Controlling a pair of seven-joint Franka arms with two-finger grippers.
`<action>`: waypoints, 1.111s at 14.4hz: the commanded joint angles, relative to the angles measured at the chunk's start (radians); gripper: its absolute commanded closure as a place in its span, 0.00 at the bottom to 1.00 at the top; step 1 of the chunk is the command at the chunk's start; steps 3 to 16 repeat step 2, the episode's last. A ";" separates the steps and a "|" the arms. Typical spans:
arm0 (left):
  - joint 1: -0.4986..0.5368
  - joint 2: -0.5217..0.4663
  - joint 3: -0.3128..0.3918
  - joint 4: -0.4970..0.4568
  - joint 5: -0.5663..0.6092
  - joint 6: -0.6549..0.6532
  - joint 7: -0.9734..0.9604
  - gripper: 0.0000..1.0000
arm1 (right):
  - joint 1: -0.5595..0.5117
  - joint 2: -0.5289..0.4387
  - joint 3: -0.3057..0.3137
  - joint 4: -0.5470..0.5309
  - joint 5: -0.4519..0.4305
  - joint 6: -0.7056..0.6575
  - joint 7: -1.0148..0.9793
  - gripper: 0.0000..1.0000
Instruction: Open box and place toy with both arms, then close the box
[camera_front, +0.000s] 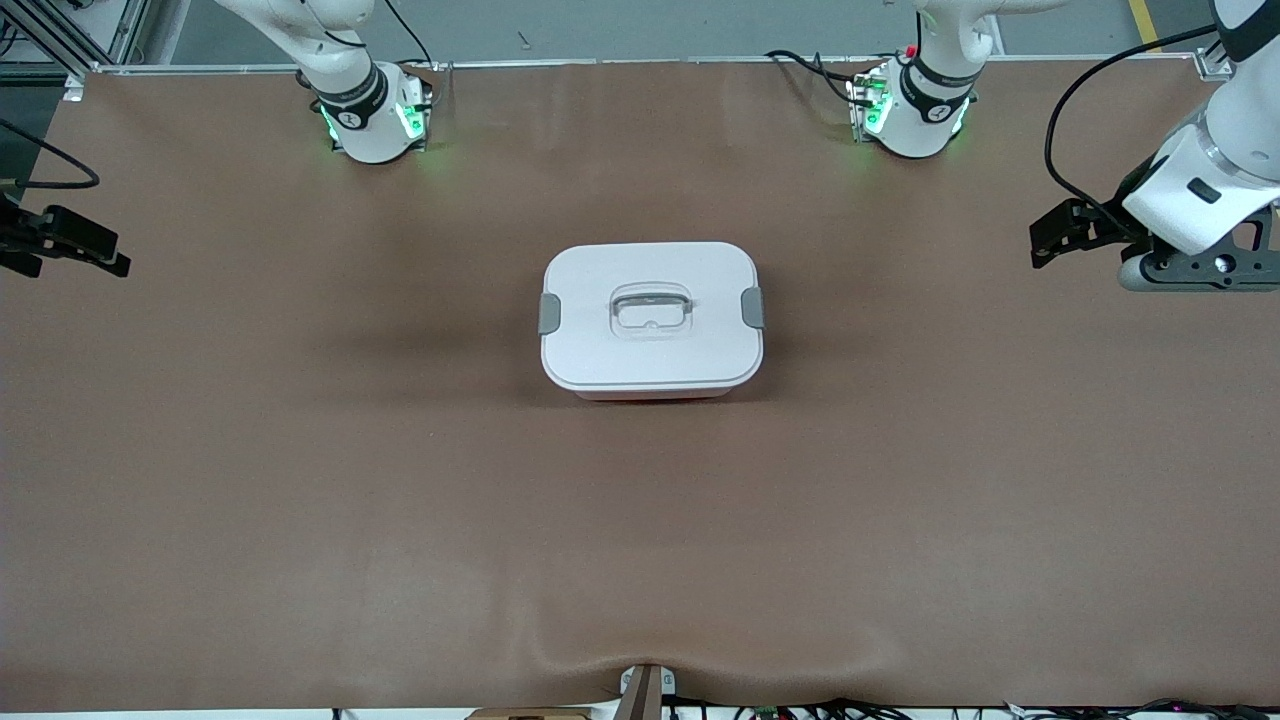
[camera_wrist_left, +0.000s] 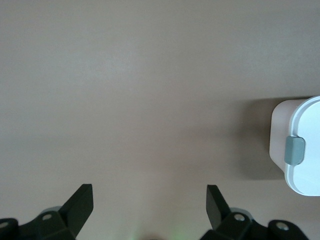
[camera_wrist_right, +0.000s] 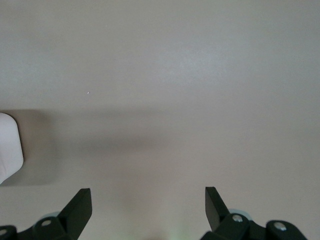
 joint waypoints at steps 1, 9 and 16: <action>0.008 -0.009 0.000 0.021 -0.010 -0.026 0.013 0.00 | -0.018 -0.005 0.009 -0.005 -0.004 -0.002 -0.015 0.00; 0.008 -0.012 0.001 0.021 -0.010 -0.026 0.014 0.00 | -0.018 -0.005 0.010 -0.005 -0.003 -0.003 -0.015 0.00; 0.008 -0.012 0.001 0.021 -0.010 -0.026 0.014 0.00 | -0.018 -0.005 0.010 -0.005 -0.003 -0.003 -0.015 0.00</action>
